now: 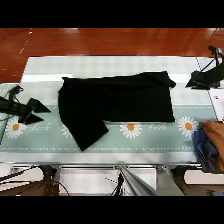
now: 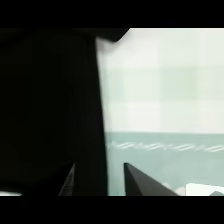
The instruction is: Fold the shirts.
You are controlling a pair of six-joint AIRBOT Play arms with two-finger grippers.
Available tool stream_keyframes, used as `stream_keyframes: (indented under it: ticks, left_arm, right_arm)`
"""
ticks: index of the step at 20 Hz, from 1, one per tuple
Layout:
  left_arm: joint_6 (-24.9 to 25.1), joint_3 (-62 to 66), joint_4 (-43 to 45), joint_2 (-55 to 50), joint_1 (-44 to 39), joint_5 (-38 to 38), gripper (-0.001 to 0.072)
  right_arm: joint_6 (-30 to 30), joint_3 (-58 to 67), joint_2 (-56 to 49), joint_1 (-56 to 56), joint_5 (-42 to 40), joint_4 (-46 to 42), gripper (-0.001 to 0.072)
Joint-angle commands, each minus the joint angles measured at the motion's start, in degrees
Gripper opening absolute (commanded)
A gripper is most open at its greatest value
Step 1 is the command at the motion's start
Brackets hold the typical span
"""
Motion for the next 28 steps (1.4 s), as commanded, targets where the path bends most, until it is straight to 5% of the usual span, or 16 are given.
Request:
stream_keyframes:
  ticks: [1,12,14,15,16,28]
  left_arm:
    - [3.45,-7.19,-2.49,0.66,-0.44,2.91,0.0667]
    - [2.78,-7.5,-10.49,-7.21,-12.37,13.92,0.0621]
    - [2.27,-7.48,-11.3,-8.5,-13.97,14.84,0.018]
    - [2.47,-7.48,-11.52,-8.61,-14.21,14.95,0.0064]
    - [2.49,-7.48,-11.5,-8.57,-14.16,14.93,0.0034]
    - [4.85,-7.48,-11.54,-8.33,-13.81,13.4,0.0035]
  right_arm:
    - [-3.48,-4.02,0.63,-2.97,2.49,9.84,0.044]
    - [-3.96,-4.2,0.63,-2.97,0.02,9.64,0.044]
    - [-3.96,-4.2,0.63,-2.97,0.66,8.92,0.044]
    - [-3.98,-4.2,0.63,-2.99,1.2,7.41,0.044]
    - [-3.98,-4.24,0.63,-3.04,1.99,4.94,0.044]
    - [-7.91,-29.73,1.7,-13.77,-2.86,15.23,0.0496]
